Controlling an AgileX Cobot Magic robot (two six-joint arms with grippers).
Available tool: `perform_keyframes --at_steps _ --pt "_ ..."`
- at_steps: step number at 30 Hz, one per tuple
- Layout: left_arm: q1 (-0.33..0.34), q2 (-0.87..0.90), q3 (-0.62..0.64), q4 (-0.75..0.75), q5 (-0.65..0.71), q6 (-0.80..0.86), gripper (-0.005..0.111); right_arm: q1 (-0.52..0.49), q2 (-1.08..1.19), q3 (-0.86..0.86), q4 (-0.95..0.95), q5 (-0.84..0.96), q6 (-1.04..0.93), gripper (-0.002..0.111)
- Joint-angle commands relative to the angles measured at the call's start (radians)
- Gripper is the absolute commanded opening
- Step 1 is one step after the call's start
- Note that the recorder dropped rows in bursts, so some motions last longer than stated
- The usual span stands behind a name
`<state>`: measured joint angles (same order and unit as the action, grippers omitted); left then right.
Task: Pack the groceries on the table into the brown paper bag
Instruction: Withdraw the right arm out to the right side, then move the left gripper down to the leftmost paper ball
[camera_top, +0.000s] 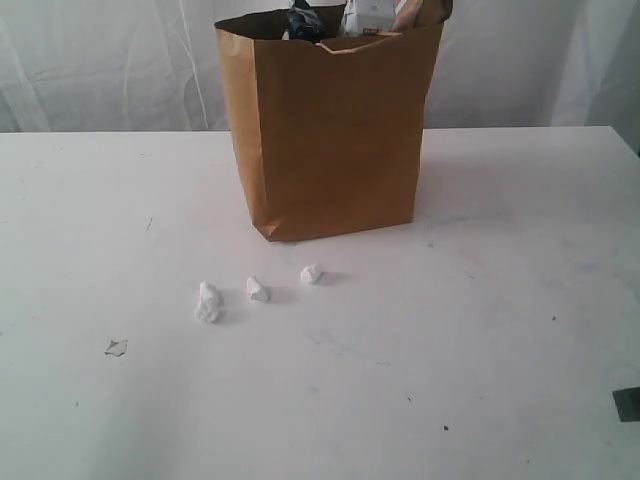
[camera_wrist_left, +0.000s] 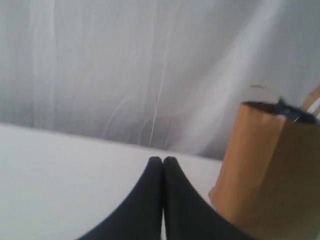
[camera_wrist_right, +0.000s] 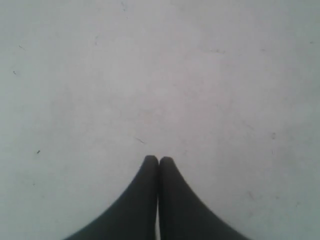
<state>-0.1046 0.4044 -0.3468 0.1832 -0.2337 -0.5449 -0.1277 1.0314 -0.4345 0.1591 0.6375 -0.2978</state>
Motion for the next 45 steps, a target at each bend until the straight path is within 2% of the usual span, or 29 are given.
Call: perform_keyframes --at_steps 1,3,6,8,9,12,15,18,21,23,26,28,30,32,36,41,45 --pt "-0.003 0.46 -0.207 0.04 0.324 0.044 0.0 -0.001 0.0 -0.008 0.022 -0.01 0.007 0.0" --pt "-0.018 0.632 -0.326 0.05 0.547 0.121 0.0 -0.001 0.0 -0.008 0.034 -0.012 0.007 0.0" --pt "-0.042 0.841 -0.482 -0.062 0.865 0.337 0.0 -0.001 0.0 -0.008 0.034 -0.009 0.007 0.0" --pt "-0.048 0.929 -0.586 -0.254 1.017 0.501 0.0 -0.001 0.0 -0.008 0.034 -0.009 0.007 0.0" --pt "-0.048 0.954 -0.613 -0.345 1.049 0.568 0.0 -0.001 0.0 -0.008 0.036 -0.009 0.007 0.0" --pt "-0.048 1.014 -0.666 -0.724 1.043 0.845 0.0 -0.001 0.0 -0.008 0.054 -0.006 0.007 0.0" --pt "-0.089 1.062 -0.671 -1.054 0.931 1.18 0.0 -0.001 0.0 -0.008 0.061 0.003 0.007 0.0" --pt "-0.174 1.11 -0.671 -1.099 0.777 1.388 0.001 -0.001 0.0 -0.008 0.061 0.006 0.007 0.0" --pt "-0.253 1.164 -0.671 -1.048 0.66 1.496 0.014 -0.001 0.0 -0.008 0.061 0.006 0.007 0.0" --pt "-0.288 1.198 -0.671 -1.011 0.614 1.512 0.03 -0.001 0.0 -0.008 0.061 0.006 0.007 0.0" --pt "-0.304 1.239 -0.671 -1.011 0.559 1.449 0.055 -0.001 0.0 -0.008 0.061 0.006 0.007 0.0" --pt "-0.304 1.257 -0.671 -1.011 0.486 1.379 0.064 -0.001 0.0 -0.008 0.064 0.005 0.007 0.0" --pt "-0.304 1.271 -0.671 -1.02 0.393 1.241 0.064 -0.001 0.0 -0.008 0.065 0.006 0.007 0.0" --pt "-0.304 1.292 -0.679 -1.013 0.363 1.13 0.062 -0.001 0.0 -0.008 0.065 0.006 0.007 0.0" --pt "-0.304 1.365 -0.699 -0.923 0.399 1.118 0.06 -0.001 0.0 -0.008 0.068 0.006 0.007 0.0" --pt "-0.302 1.422 -0.702 -0.917 0.43 1.014 0.06 -0.001 0.0 -0.008 0.073 0.006 0.007 0.0" --pt "-0.302 1.438 -0.702 -0.903 0.437 1.005 0.059 -0.001 0.0 -0.008 0.073 0.006 0.007 0.0"
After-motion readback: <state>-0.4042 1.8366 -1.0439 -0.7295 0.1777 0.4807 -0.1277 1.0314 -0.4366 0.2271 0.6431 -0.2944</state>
